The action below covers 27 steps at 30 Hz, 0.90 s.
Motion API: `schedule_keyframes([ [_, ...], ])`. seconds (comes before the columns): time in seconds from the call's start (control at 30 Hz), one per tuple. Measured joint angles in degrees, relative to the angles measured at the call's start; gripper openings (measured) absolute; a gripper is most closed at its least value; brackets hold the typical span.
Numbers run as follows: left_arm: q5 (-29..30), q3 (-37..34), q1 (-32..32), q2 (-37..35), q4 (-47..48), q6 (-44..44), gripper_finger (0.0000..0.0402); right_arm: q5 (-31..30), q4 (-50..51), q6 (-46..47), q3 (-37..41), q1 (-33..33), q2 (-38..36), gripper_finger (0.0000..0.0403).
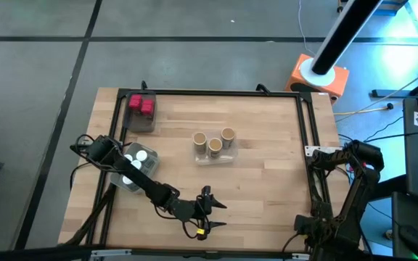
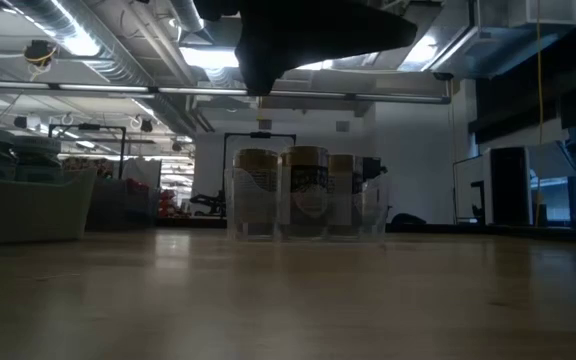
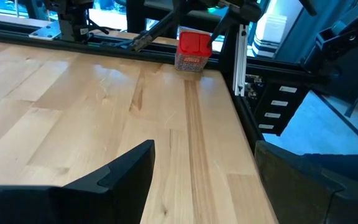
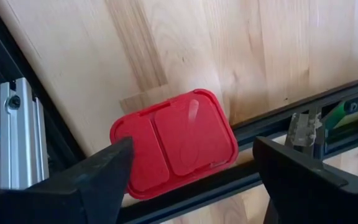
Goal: Sort spices by type
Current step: Put the red seasoning can into the black bin
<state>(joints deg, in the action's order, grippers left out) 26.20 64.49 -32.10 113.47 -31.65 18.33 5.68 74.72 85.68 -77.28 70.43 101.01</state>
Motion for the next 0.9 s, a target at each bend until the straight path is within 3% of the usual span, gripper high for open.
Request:
schedule_keyframes([
  [0.3, 0.0, -0.02, 0.0, 0.0, 1.18, 0.96, 0.0266, 3.28, 0.21, 1.26, -0.09, -0.06, -0.04, 0.033],
  [0.9, 0.0, -0.02, 0.0, 0.0, 1.26, 1.18, 0.0266, -0.87, 9.2, 10.53, 0.15, 0.12, 0.12, 0.033],
])
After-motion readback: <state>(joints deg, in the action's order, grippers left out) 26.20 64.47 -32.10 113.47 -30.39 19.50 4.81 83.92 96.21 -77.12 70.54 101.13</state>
